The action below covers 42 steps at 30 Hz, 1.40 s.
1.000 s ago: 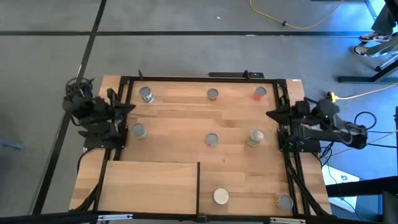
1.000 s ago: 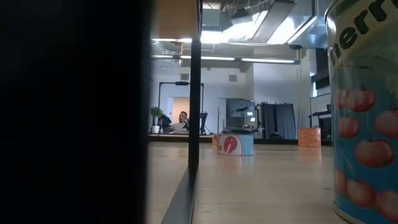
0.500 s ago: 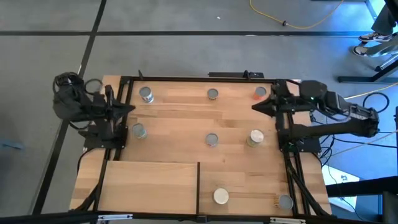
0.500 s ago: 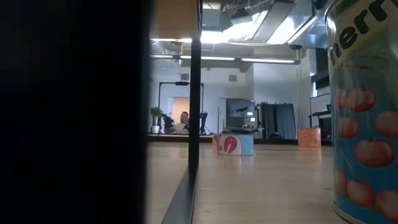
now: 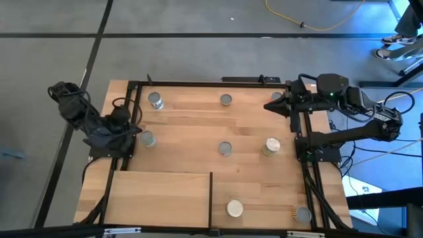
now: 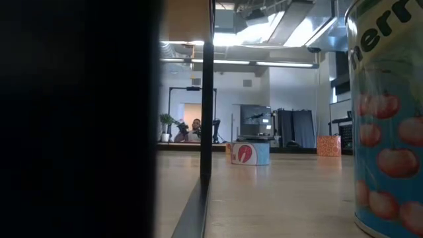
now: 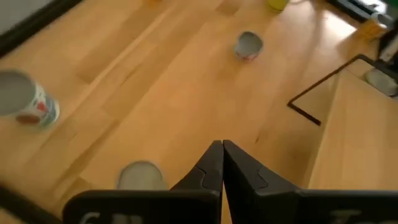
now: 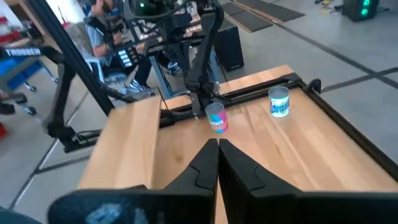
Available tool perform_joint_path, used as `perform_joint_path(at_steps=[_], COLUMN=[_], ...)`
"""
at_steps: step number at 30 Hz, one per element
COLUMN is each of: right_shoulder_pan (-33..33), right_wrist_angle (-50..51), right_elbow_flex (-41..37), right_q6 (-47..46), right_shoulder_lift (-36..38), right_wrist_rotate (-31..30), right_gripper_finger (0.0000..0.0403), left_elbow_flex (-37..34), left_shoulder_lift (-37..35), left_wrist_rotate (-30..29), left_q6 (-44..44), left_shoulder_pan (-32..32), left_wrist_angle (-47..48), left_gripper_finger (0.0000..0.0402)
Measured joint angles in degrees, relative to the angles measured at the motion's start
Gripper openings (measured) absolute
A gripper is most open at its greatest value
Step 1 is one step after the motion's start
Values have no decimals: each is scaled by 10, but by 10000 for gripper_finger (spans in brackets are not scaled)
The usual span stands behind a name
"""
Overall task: Pick and place cans onto a shelf
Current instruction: Put the canned chicken soup on the shelf
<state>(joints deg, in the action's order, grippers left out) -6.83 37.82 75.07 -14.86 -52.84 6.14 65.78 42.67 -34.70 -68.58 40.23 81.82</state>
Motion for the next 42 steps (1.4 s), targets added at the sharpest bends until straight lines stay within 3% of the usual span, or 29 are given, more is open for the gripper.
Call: perform_joint_path(at_steps=[5, 13, 18, 23, 26, 33, 42], right_shoulder_pan=[0, 0, 0, 0, 0, 0, 0], right_wrist_angle=[-1, -1, -2, -2, -2, -2, -3], right_elbow_flex=[0, 0, 0, -1, -1, -1, -1], right_q6=[17, 18, 17, 15, 15, 14, -61], right_shoulder_lift=[1, 1, 1, 1, 1, 1, 1], right_wrist_rotate=[0, 0, 0, 0, 0, 0, 0], right_gripper_finger=[16, 16, 16, 16, 16, 16, 16], left_elbow_flex=[0, 0, 0, 0, 0, 0, 0], left_shoulder_lift=[5, 11, 22, 67, 96, 126, 136], left_wrist_rotate=[29, 18, 39, 101, 101, 137, 196], left_q6=[-20, -1, -29, -70, -117, -189, -315], left_shoulder_pan=[-2, -2, -2, -3, -10, -59, -178], left_wrist_angle=[-37, -92, -61, 5, 7, 14, 31], left_gripper_finger=[0, 0, 0, 0, 0, 22, 53])
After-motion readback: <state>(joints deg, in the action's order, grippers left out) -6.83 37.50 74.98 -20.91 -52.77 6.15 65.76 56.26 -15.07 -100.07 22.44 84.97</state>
